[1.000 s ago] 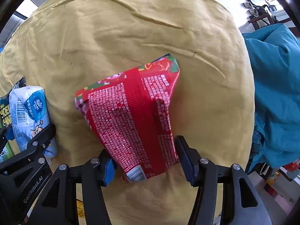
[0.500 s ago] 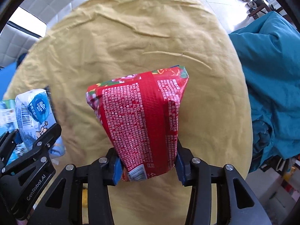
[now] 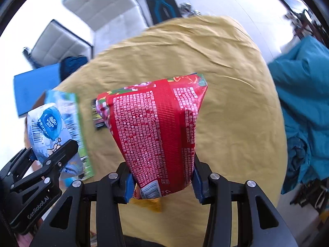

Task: Organize soft objects
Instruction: 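Carry both packs over the box and lower them inside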

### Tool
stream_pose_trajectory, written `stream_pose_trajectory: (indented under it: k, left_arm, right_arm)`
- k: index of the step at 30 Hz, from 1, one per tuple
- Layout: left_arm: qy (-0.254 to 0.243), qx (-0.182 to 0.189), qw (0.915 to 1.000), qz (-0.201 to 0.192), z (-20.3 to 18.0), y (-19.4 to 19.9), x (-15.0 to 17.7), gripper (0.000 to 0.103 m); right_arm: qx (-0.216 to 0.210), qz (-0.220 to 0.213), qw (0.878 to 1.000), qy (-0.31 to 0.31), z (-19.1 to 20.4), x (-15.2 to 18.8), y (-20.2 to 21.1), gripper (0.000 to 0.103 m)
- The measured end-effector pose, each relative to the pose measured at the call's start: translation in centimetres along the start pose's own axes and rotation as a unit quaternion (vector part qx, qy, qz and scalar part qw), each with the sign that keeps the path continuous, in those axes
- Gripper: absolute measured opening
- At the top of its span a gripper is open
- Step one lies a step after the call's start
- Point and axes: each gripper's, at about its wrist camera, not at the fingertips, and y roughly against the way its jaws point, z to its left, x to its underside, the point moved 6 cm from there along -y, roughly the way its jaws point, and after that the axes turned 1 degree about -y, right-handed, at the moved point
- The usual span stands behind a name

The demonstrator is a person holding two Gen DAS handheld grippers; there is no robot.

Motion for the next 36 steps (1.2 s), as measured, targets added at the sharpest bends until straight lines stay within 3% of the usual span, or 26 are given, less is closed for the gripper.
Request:
stream_pose_trajectory:
  k: [5, 11, 18, 22, 26, 32, 36]
  left_arm:
    - [0.015, -0.020, 0.9995, -0.021, 5.5, 3.8, 2.4, 0.051]
    - [0.052, -0.048, 0.9969, -0.036, 14.6, 6.2, 6.2, 0.051]
    - [0.109, -0.065, 0.9913, -0.034, 25.3, 7.3, 9.9, 0.051]
    - [0.129, -0.066, 0.9894, -0.012, 29.9, 5.9, 11.1, 0.051]
    - [0.145, -0.042, 0.9882, 0.025, 32.9, 3.2, 11.6, 0.051]
    - [0.192, 0.015, 0.9785, 0.073, 36.1, -1.6, 11.7, 0.051]
    - [0.179, 0.008, 0.9789, 0.098, 37.0, -4.5, 10.6, 0.051]
  right_arm:
    - [-0.015, -0.015, 0.999, 0.034, 6.5, 2.2, 1.3, 0.047]
    - [-0.038, -0.010, 0.996, 0.079, 16.0, 5.3, 0.7, 0.047]
    - [-0.043, 0.018, 0.992, 0.120, 26.7, 7.5, -3.4, 0.047]
    - [-0.027, 0.038, 0.991, 0.125, 30.5, 8.3, -6.7, 0.047]
    - [0.003, 0.057, 0.992, 0.114, 31.6, 8.2, -11.3, 0.047]
    - [0.050, 0.085, 0.990, 0.104, 32.1, 8.7, -16.9, 0.047]
    - [0.079, 0.093, 0.987, 0.109, 32.2, 8.7, -19.0, 0.047]
